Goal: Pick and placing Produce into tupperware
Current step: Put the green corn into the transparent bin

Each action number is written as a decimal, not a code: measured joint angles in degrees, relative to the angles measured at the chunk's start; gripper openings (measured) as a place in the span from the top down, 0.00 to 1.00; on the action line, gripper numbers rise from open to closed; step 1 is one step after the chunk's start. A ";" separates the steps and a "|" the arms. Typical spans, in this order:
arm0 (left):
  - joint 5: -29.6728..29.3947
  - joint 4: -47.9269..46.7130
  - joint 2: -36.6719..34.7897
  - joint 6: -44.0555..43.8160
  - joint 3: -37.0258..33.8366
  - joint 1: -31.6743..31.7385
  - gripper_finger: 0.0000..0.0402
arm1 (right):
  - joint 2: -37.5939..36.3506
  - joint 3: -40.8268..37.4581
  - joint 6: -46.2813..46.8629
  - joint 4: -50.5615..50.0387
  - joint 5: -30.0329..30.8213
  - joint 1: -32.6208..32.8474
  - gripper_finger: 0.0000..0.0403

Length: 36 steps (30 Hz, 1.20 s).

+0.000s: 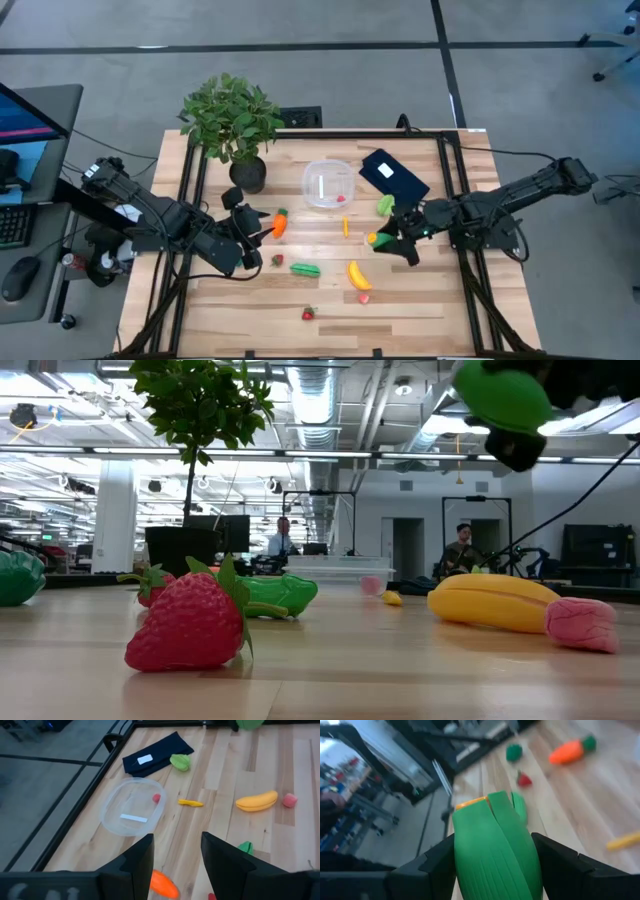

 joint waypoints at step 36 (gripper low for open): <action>-6.19 0.05 0.00 -1.06 0.00 0.00 0.61 | 15.07 0.07 -15.62 30.84 4.17 -16.96 0.43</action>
